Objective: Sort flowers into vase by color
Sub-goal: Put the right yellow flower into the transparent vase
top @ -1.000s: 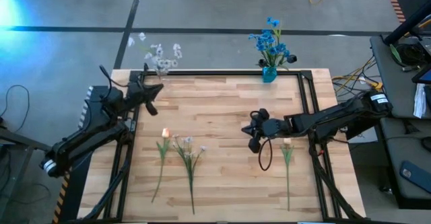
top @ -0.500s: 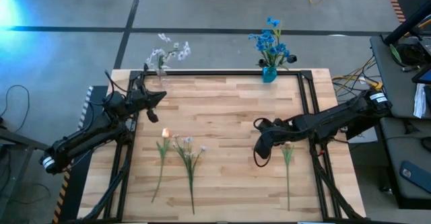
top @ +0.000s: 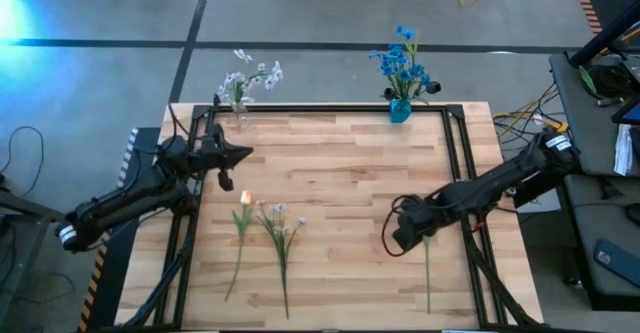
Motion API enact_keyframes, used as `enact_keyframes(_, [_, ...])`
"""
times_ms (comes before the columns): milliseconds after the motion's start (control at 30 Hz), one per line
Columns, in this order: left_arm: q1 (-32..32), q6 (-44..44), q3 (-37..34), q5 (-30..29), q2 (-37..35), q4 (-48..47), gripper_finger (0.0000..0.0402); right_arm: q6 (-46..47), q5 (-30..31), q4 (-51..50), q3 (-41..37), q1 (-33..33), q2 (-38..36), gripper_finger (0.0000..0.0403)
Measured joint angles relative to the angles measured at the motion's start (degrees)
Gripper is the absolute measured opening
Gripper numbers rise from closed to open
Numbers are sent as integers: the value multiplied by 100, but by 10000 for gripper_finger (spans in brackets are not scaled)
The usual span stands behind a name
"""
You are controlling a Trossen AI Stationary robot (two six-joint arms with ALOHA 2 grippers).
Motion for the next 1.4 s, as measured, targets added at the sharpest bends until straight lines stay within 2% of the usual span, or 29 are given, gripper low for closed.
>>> enact_keyframes(267, [-147,-83,-11,-169,300,89,0,2088,-343,-9,-647,432,190,135])
enact_keyframes(400, [-143,-135,-11,-312,312,184,0,2623,-394,38,-1010,488,255,122])
enact_keyframes(667, [-143,-233,-17,-312,301,138,0,2625,-197,1000,-1470,480,255,95])
enact_keyframes(867, [-143,-331,-20,-317,317,182,0,2433,-185,1077,-1524,480,247,81])
enact_keyframes(967, [-147,-513,-20,-312,317,217,0,2146,-78,1046,-1451,481,258,61])
enact_keyframes(1033, [-150,-570,-67,-314,315,331,0,2000,335,980,-1298,489,262,42])
enact_keyframes(1133, [-150,-885,-276,-314,328,796,0,1828,1414,750,-911,485,212,18])
enact_keyframes(1300, [-150,-1499,-834,-275,374,1951,0,830,2894,768,-331,411,207,15])
enact_keyframes(1400, [-153,-1663,-862,-25,416,2084,0,32,3596,911,-108,257,209,14])
